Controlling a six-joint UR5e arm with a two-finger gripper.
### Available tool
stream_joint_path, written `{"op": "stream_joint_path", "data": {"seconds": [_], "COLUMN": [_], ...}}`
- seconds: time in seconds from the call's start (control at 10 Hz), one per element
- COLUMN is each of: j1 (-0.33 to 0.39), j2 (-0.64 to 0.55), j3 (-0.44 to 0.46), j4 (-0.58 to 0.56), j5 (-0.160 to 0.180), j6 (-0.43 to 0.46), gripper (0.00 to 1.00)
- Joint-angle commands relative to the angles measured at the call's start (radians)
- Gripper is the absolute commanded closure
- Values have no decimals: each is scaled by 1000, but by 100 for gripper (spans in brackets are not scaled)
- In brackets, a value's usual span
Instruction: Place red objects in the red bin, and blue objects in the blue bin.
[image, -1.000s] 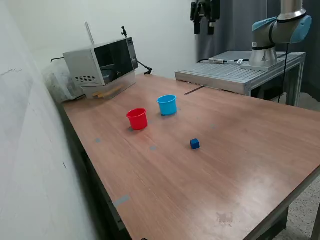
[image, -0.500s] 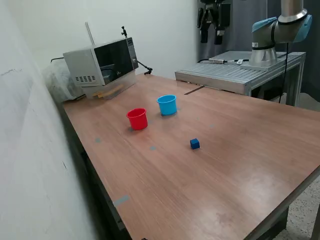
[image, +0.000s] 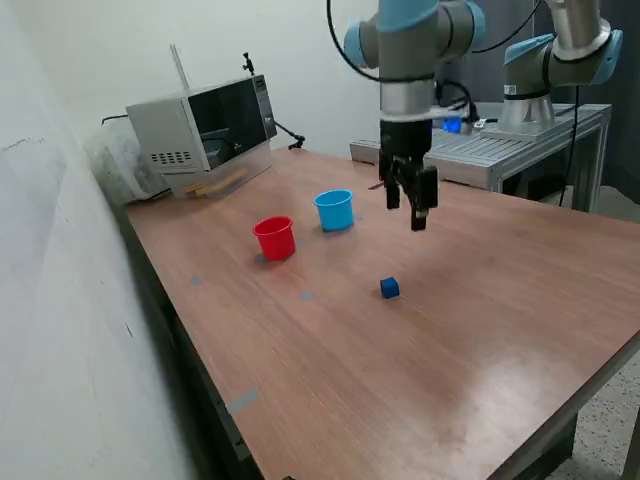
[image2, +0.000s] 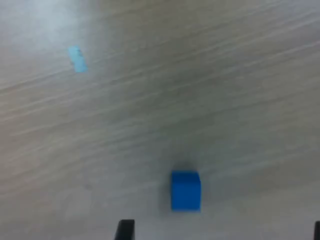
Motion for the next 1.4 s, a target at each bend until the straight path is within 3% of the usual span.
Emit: {"op": "stream_joint_path", "data": {"seconds": [0.0,0.3,1.3], "j1": [-10,-14,-66], "j2": [104,165,182], "j3": [-19,-92,-74], "j4": [-47,-64,-96], "j5": [-2,-2,0], "j6": [-2,-2,-25], "gripper": [0,0,0]}}
